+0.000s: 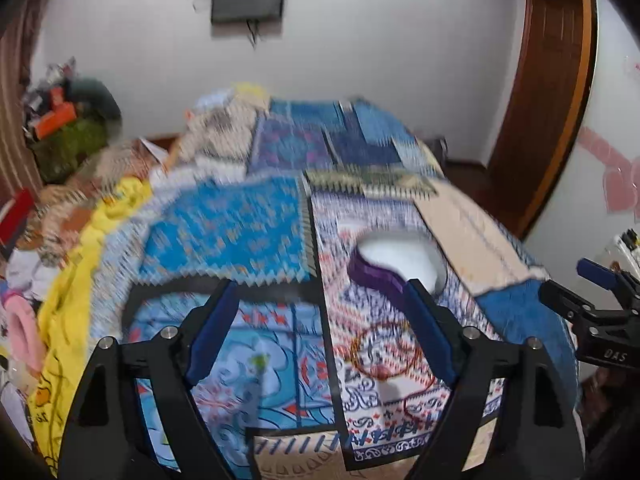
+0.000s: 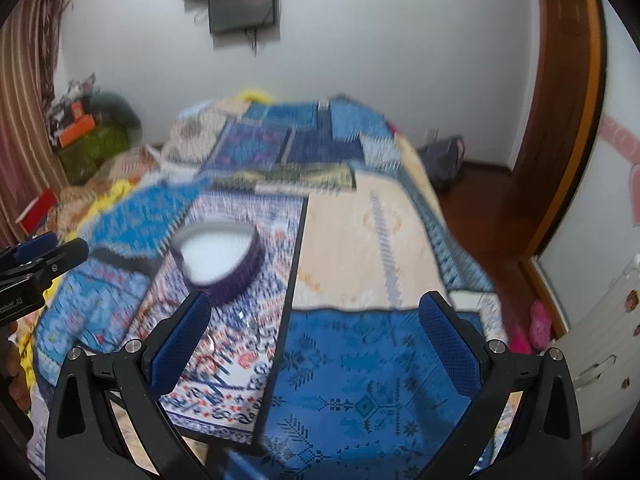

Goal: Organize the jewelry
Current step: 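Lower the left tool toward the red-and-gold bracelet beside the tin, then close the left gripper on the red-and-gold bracelet and lift it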

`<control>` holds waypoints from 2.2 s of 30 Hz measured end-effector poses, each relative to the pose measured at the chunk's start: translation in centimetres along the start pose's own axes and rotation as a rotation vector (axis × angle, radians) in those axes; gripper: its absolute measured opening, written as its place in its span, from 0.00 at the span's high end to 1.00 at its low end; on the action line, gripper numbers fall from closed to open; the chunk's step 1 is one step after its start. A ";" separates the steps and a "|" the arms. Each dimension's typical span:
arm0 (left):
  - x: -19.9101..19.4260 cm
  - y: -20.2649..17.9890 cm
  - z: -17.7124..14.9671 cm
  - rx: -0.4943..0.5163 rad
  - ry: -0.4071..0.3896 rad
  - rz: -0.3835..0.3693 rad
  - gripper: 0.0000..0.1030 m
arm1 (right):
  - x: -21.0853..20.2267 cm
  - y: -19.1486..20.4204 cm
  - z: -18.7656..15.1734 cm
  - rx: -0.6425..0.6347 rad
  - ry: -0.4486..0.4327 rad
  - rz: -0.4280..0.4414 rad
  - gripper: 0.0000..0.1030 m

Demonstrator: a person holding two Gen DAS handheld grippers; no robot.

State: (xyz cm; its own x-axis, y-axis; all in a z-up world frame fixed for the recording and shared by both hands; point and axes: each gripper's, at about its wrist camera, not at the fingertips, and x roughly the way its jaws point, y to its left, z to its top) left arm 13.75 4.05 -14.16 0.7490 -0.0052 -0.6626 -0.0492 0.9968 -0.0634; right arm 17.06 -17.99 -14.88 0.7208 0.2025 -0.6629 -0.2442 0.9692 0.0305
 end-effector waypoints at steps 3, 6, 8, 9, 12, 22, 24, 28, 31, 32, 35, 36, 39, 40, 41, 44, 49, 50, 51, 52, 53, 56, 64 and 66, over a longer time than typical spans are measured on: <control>1.9 -0.1 -0.8 -0.018 0.059 -0.045 0.29 | 1.5 -0.1 -0.7 -0.017 0.058 0.015 0.00; 3.1 0.1 -1.4 -0.025 0.099 -0.056 0.31 | 2.9 0.0 -0.9 -0.031 0.098 0.043 0.01; 3.7 0.1 -1.8 -0.035 0.126 -0.074 0.35 | 3.6 0.2 -0.9 -0.040 0.114 0.077 0.06; 4.1 0.2 -1.9 -0.036 0.139 -0.078 0.40 | 3.8 0.3 -0.8 -0.043 0.120 0.087 0.11; 5.1 0.3 -2.3 -0.048 0.181 -0.096 0.48 | 4.6 0.8 -0.6 -0.060 0.157 0.156 0.29; 6.6 -0.2 -3.4 -0.098 0.242 -0.213 0.67 | 6.5 1.7 -0.2 -0.097 0.216 0.227 0.59; 7.0 -0.3 -3.6 -0.105 0.255 -0.224 0.72 | 6.9 1.8 -0.2 -0.100 0.228 0.228 0.64; 7.2 -0.5 -4.1 -0.117 0.255 -0.235 0.75 | 7.4 1.9 -0.3 -0.102 0.245 0.235 0.66; 7.2 -0.6 -4.1 -0.122 0.255 -0.249 0.87 | 7.7 2.0 -0.3 -0.107 0.250 0.240 0.73; 7.3 -0.6 -4.1 -0.121 0.254 -0.251 0.89 | 7.7 2.1 -0.3 -0.107 0.251 0.242 0.79; 7.1 -0.8 -4.1 -0.109 0.243 -0.242 0.90 | 7.7 2.3 -0.4 -0.119 0.250 0.249 0.89; 6.9 -0.8 -4.1 -0.109 0.238 -0.236 0.91 | 7.7 2.3 -0.4 -0.120 0.248 0.248 0.89; 6.3 -0.8 -3.8 -0.112 0.216 -0.229 0.91 | 7.3 2.2 -0.4 -0.118 0.236 0.244 0.90; 6.0 -0.7 -3.6 -0.112 0.207 -0.227 0.91 | 7.1 2.2 -0.3 -0.117 0.230 0.241 0.90; 5.6 -0.7 -3.4 -0.111 0.194 -0.223 0.91 | 6.9 2.1 -0.2 -0.113 0.224 0.243 0.90; 4.3 -0.6 -2.6 -0.097 0.156 -0.211 0.91 | 6.1 2.2 0.2 -0.107 0.203 0.247 0.90; 2.0 -0.7 -1.0 -0.075 0.083 -0.195 0.91 | 4.0 2.5 1.4 -0.113 0.143 0.245 0.90; 1.7 -0.7 -0.7 -0.073 0.074 -0.194 0.91 | 3.6 2.6 1.6 -0.114 0.131 0.244 0.90; 1.3 -0.8 -0.4 -0.070 0.061 -0.192 0.91 | 3.3 2.7 1.8 -0.113 0.121 0.243 0.90; 0.8 -0.8 0.0 -0.065 0.045 -0.191 0.91 | 2.9 2.7 2.0 -0.113 0.111 0.244 0.90; 0.6 -0.9 0.1 -0.060 0.034 -0.191 0.91 | 2.6 2.7 2.2 -0.112 0.102 0.244 0.90; -0.3 -1.2 1.1 -0.042 -0.004 -0.191 0.91 | 1.6 2.8 2.8 -0.111 0.068 0.244 0.90; -1.0 -2.2 3.7 -0.009 -0.071 -0.205 0.91 | 0.1 3.2 3.9 -0.103 0.003 0.249 0.90; -0.9 -2.4 4.2 -0.005 -0.080 -0.209 0.91 | -0.1 3.2 4.0 -0.102 -0.008 0.249 0.90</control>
State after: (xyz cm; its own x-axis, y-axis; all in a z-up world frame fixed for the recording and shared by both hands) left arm 15.98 2.02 -10.33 0.7934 -0.2048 -0.5733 0.1093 0.9743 -0.1968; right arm 18.83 -14.39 -11.75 0.6354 0.4344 -0.6384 -0.4783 0.8705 0.1163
